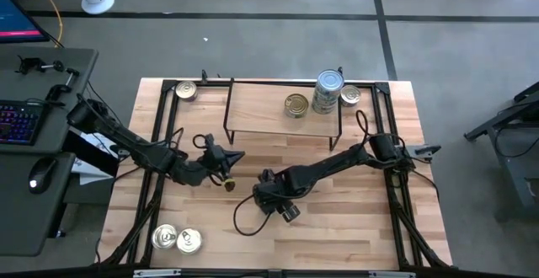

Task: Stack canned seafood by type on shelf
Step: Put the blue pink tuna can on the shelf

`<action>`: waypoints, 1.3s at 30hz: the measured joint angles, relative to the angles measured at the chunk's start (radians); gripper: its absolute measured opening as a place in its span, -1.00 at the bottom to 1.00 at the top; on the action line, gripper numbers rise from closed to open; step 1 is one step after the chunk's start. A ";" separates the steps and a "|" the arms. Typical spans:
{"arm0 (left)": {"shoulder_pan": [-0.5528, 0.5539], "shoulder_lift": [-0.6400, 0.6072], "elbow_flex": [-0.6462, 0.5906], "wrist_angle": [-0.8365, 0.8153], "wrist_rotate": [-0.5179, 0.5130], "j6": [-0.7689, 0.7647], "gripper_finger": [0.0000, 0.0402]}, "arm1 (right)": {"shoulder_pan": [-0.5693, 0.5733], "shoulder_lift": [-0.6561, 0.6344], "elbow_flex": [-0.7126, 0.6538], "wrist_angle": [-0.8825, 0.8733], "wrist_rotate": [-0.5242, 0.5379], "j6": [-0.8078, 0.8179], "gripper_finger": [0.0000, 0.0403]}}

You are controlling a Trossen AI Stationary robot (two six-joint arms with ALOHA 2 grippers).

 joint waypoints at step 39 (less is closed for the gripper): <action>0.162 -0.225 0.053 0.020 0.126 0.165 -1.00 | -0.288 -0.245 0.002 -0.004 0.777 -0.115 0.01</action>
